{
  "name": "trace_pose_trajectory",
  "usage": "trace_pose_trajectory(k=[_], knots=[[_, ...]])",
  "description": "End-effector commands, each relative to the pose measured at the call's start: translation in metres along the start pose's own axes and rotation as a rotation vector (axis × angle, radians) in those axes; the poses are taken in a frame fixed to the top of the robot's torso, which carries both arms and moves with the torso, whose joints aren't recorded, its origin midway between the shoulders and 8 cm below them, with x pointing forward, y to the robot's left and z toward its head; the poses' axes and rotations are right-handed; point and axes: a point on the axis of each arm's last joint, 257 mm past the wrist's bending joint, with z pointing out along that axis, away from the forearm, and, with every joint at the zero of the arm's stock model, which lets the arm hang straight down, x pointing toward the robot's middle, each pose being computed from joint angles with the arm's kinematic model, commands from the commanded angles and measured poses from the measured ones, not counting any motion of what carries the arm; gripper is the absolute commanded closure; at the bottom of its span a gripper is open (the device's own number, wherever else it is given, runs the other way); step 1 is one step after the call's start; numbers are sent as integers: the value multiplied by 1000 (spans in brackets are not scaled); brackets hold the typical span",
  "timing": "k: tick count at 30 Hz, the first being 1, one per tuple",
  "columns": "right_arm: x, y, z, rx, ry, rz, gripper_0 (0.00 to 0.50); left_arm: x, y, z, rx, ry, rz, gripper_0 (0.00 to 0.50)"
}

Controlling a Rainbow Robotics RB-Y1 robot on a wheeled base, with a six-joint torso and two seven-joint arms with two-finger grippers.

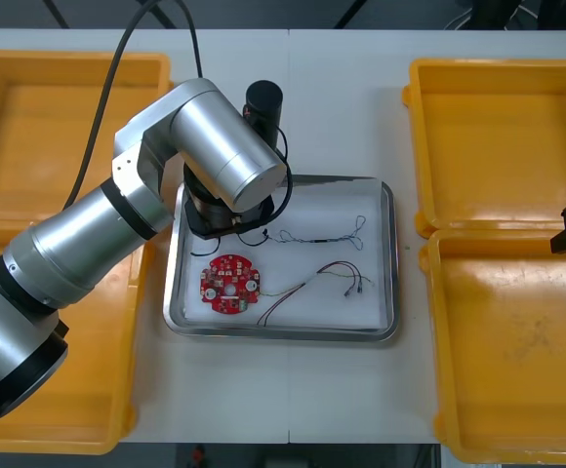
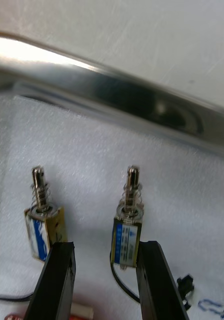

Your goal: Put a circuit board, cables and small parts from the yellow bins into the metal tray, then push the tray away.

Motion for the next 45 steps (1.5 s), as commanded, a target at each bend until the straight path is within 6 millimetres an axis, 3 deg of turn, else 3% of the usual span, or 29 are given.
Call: trace_pose_trajectory(k=[1,11,14,18,25,27,28,35,41,45], knots=[[-5,0,-9,-2,-32,20,0,-1,-21,-47,49,6,-13,139],[-5,0,-9,-2,-32,20,0,-16,-7,-110,109,49,0,90],[-5,0,-9,-2,-32,20,0,-35,-2,-133,162,47,-10,60],[-5,0,-9,-2,-32,20,0,-53,11,-150,189,41,-20,9],[-5,0,-9,-2,-32,20,0,-90,61,-166,157,-16,49,0],[-5,0,-9,-2,-32,20,0,-93,65,-168,153,-18,56,0],[18,2,10,-7,34,17,0,-98,85,-172,133,-15,81,0],[20,22,15,-36,16,-56,0,-101,136,-179,88,33,182,0],[20,54,8,-84,16,-180,0,-102,182,-178,33,59,268,0],[17,82,-3,-111,-10,-352,0,-104,218,-172,10,64,286,0]])
